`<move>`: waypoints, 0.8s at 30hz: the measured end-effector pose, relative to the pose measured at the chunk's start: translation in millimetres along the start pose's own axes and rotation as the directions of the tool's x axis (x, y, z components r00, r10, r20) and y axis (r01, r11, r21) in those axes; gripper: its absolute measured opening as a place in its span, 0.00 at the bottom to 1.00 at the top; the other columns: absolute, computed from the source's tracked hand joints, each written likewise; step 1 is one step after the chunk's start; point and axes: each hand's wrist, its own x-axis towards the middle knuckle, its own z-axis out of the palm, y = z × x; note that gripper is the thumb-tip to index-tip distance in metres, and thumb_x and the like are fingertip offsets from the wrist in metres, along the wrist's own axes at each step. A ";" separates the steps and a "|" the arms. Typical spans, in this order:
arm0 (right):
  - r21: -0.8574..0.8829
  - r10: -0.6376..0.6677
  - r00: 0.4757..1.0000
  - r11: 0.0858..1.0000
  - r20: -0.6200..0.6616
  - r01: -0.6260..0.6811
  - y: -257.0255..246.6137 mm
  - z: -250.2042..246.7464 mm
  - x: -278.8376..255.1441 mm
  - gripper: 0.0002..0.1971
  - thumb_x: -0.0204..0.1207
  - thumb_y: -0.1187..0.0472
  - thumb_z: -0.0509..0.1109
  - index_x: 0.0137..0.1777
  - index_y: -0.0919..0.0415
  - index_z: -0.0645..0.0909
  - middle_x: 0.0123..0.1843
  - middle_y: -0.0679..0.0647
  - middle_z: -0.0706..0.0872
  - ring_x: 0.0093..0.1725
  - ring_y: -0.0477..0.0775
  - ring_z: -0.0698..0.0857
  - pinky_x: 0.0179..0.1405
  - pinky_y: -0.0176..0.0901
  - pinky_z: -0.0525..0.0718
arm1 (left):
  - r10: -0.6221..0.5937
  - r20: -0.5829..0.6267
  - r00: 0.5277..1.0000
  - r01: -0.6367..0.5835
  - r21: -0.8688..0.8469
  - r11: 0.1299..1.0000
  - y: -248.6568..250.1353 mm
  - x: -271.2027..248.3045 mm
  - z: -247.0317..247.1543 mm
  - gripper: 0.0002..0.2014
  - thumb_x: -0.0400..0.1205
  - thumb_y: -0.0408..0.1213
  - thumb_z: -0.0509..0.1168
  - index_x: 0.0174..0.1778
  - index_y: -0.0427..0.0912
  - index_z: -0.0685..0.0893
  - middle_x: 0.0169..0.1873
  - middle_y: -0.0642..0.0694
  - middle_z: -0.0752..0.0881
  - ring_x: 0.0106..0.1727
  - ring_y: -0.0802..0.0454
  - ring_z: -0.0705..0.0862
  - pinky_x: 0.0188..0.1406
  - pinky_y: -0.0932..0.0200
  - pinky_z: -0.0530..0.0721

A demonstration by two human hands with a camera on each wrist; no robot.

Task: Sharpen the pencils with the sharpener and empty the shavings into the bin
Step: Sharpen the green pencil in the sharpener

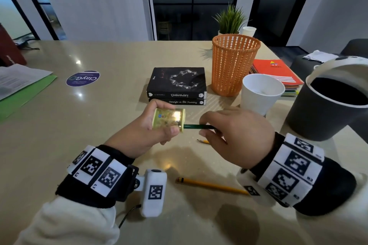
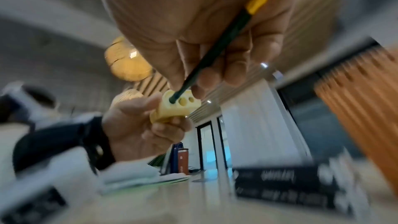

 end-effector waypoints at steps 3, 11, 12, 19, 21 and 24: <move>0.015 -0.042 0.999 0.999 -0.028 0.042 2.4 0.2 1.9 0.15 0.73 0.52 0.54 0.39 0.57 0.81 0.28 0.50 0.83 0.28 0.58 0.82 0.20 0.44 0.77 | -0.039 -0.015 0.999 0.038 -0.092 0.995 -5.9 5.6 0.9 0.32 0.54 0.53 0.79 0.52 0.56 0.73 0.31 0.54 0.83 0.30 0.57 0.78 0.30 0.65 0.78; 0.009 -0.009 1.000 1.000 -0.006 0.009 -1.0 -3.5 8.1 0.20 0.74 0.48 0.51 0.34 0.55 0.81 0.23 0.50 0.81 0.23 0.57 0.79 0.17 0.39 0.69 | -0.003 0.006 1.000 0.003 -0.046 0.999 2.5 2.0 -1.5 0.30 0.57 0.53 0.75 0.53 0.58 0.72 0.32 0.56 0.82 0.30 0.60 0.78 0.33 0.67 0.77; 0.025 0.007 1.000 1.000 0.002 -0.007 -1.6 -1.8 7.7 0.20 0.74 0.47 0.51 0.35 0.54 0.81 0.24 0.50 0.81 0.24 0.57 0.79 0.18 0.40 0.71 | 0.018 0.008 1.000 -0.018 0.000 1.000 6.4 0.0 -1.4 0.30 0.58 0.54 0.73 0.54 0.57 0.70 0.33 0.56 0.82 0.29 0.64 0.78 0.31 0.71 0.77; 0.220 0.104 0.989 0.967 0.103 -0.125 -3.1 -2.8 6.7 0.14 0.79 0.49 0.60 0.41 0.54 0.84 0.27 0.50 0.81 0.30 0.54 0.77 0.29 0.44 0.75 | 0.076 0.021 0.997 -0.077 0.093 0.993 17.3 -8.2 -1.7 0.21 0.68 0.39 0.67 0.54 0.57 0.68 0.47 0.55 0.77 0.38 0.72 0.83 0.36 0.75 0.78; 0.242 0.130 0.977 0.955 0.168 -0.169 -3.4 -4.6 7.8 0.11 0.79 0.52 0.62 0.40 0.52 0.82 0.28 0.49 0.79 0.31 0.51 0.77 0.32 0.44 0.75 | 0.092 0.032 0.995 -0.094 0.081 0.992 17.1 -7.6 -2.3 0.22 0.68 0.38 0.67 0.54 0.57 0.68 0.47 0.55 0.78 0.39 0.71 0.83 0.38 0.75 0.78; 0.291 0.163 0.955 0.928 0.249 -0.234 -3.9 -6.1 8.4 0.10 0.79 0.52 0.62 0.37 0.47 0.78 0.26 0.47 0.77 0.29 0.45 0.74 0.32 0.43 0.73 | 0.101 0.050 0.994 -0.104 0.069 0.992 16.0 -7.6 -3.3 0.23 0.67 0.37 0.69 0.53 0.59 0.68 0.47 0.56 0.79 0.41 0.69 0.84 0.38 0.73 0.79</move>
